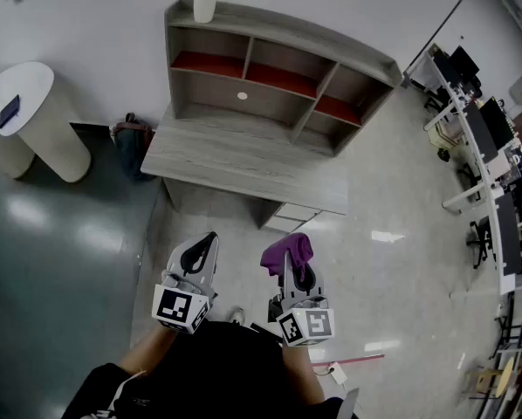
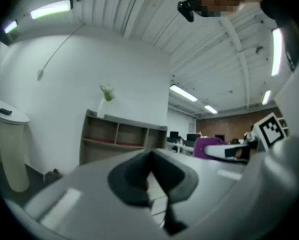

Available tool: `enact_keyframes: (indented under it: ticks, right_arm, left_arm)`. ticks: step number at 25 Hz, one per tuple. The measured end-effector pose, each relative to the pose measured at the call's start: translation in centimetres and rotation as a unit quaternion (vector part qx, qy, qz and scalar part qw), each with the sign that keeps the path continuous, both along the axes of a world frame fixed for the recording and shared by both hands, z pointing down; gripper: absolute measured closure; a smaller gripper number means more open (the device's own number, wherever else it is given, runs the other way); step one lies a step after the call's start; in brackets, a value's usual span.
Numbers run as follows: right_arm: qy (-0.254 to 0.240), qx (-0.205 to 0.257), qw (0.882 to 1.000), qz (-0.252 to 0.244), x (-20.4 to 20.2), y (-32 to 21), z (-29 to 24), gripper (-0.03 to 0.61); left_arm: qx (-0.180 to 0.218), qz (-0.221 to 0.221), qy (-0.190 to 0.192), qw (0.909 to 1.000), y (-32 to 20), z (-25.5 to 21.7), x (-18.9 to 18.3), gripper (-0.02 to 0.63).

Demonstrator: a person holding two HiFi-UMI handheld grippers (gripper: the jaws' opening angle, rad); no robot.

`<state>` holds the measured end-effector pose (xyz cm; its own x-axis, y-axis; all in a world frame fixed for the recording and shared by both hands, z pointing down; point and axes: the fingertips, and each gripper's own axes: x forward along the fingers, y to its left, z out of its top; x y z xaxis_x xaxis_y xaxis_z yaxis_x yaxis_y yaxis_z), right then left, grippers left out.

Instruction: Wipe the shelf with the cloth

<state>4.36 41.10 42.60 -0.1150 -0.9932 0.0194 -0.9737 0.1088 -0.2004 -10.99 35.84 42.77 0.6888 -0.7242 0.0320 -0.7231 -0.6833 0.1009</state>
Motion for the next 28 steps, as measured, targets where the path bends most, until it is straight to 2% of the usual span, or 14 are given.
enact_keyframes:
  ticks: [10, 14, 21, 28]
  right_arm:
    - [-0.001, 0.004, 1.000, -0.005, 0.1, 0.0, -0.1, 0.532]
    - [0.007, 0.001, 1.000, -0.002, -0.1, -0.1, 0.0, 0.532]
    - [-0.002, 0.001, 1.000, 0.001, -1.0, -0.4, 0.0, 0.532]
    - [0.005, -0.006, 1.000, 0.007, -3.6, -1.3, 0.5, 0.531]
  left_arm:
    - [-0.007, -0.002, 0.017, 0.9998, 0.2, 0.5, 0.3, 0.615]
    - [-0.017, -0.003, 0.036, 0.9992, 0.2, 0.3, -0.1, 0.615]
    - [-0.005, -0.005, 0.021, 0.9997, 0.2, -0.3, -1.3, 0.615]
    - [-0.013, -0.004, 0.022, 0.9997, -1.3, -0.1, -4.1, 0.615]
